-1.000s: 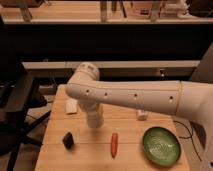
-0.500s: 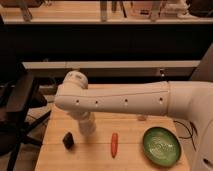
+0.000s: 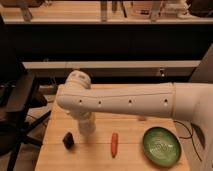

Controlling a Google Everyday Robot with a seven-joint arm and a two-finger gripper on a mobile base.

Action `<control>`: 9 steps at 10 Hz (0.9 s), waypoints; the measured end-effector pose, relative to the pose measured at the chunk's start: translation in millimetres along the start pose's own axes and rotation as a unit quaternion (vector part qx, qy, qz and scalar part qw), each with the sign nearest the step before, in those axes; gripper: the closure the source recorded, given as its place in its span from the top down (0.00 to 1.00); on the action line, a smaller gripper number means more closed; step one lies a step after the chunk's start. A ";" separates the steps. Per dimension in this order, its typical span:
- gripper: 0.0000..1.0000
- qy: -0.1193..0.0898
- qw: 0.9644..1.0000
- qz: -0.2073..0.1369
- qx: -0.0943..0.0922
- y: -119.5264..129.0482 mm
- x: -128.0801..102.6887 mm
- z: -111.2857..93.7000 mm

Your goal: Place the ceramic cup over the eraser

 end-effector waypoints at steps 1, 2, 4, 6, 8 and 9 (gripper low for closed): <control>0.01 0.004 1.000 -0.001 0.009 -2.9 0.6 -14.5; 0.01 0.007 1.000 -0.004 0.016 -6.8 -1.1 -26.7; 0.01 0.010 0.999 -0.019 0.026 -16.9 -7.2 -40.2; 0.01 0.007 0.999 -0.035 0.028 -28.3 -15.3 -41.1; 0.01 -0.002 0.998 -0.064 0.028 -47.7 -29.6 -39.5; 0.01 -0.003 0.997 -0.073 0.028 -51.8 -34.0 -39.6</control>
